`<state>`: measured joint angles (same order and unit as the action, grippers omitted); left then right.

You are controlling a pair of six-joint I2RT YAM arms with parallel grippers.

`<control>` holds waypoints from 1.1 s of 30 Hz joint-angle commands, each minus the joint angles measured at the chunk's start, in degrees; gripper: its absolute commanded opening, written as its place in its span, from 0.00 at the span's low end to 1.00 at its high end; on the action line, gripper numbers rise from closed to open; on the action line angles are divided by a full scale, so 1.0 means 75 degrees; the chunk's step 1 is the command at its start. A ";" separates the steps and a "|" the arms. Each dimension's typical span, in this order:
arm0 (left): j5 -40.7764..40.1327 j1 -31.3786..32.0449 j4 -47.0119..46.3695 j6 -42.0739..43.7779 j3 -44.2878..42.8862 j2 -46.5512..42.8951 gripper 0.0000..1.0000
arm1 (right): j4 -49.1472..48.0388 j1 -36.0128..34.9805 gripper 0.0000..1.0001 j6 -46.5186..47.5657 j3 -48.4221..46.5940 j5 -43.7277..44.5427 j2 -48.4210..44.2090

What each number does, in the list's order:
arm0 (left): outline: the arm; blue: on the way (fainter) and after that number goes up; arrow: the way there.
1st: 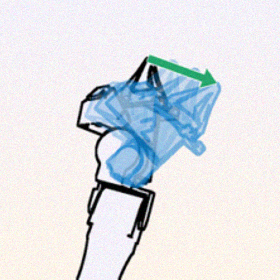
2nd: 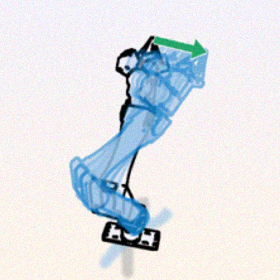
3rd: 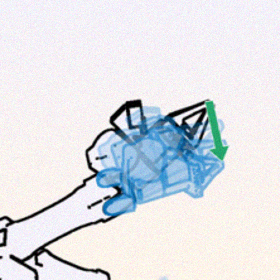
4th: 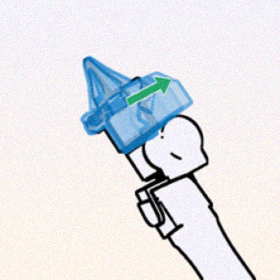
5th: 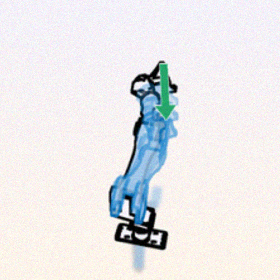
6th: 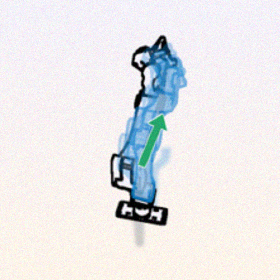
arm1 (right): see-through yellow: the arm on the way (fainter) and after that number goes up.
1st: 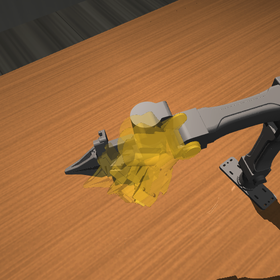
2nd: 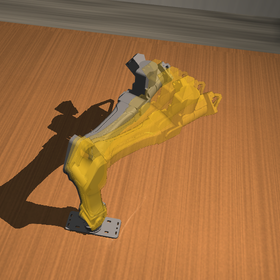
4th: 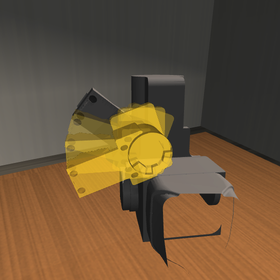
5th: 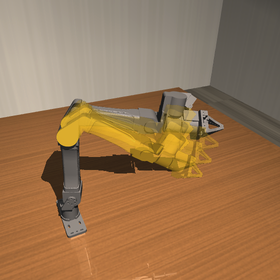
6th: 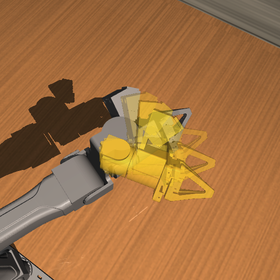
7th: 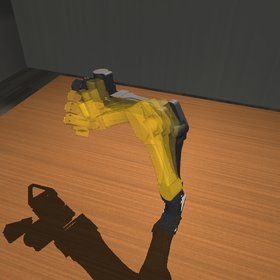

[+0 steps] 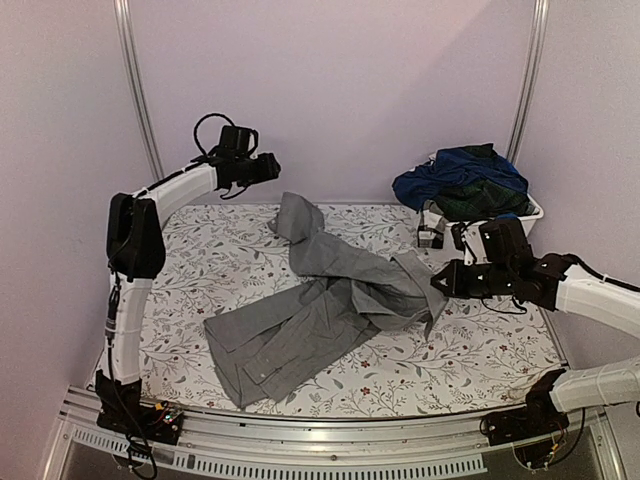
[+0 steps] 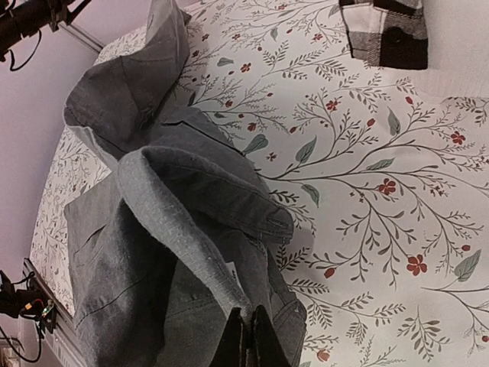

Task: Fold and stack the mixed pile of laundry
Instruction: Adjust the crumpled shirt at the center of the board.

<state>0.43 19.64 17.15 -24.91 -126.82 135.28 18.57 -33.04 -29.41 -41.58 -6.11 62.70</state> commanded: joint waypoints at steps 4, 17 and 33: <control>-0.0304 0.0134 -0.1119 -0.0353 0.5430 -0.3821 0.95 | -0.0511 0.0708 0.00 -0.0143 0.0122 0.0134 0.0408; -0.1165 0.1248 0.0503 -0.3468 1.1493 -0.7460 0.88 | -0.0453 0.1103 0.00 0.0483 0.0468 0.0748 0.1004; -0.0863 0.0275 -0.0005 -0.4648 1.2284 -0.7612 0.57 | -0.0195 0.1290 0.00 0.1237 0.0306 0.1575 0.1636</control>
<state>-6.37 27.38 20.45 -60.95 -34.63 78.32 15.94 -24.47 -21.89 -38.06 3.84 74.37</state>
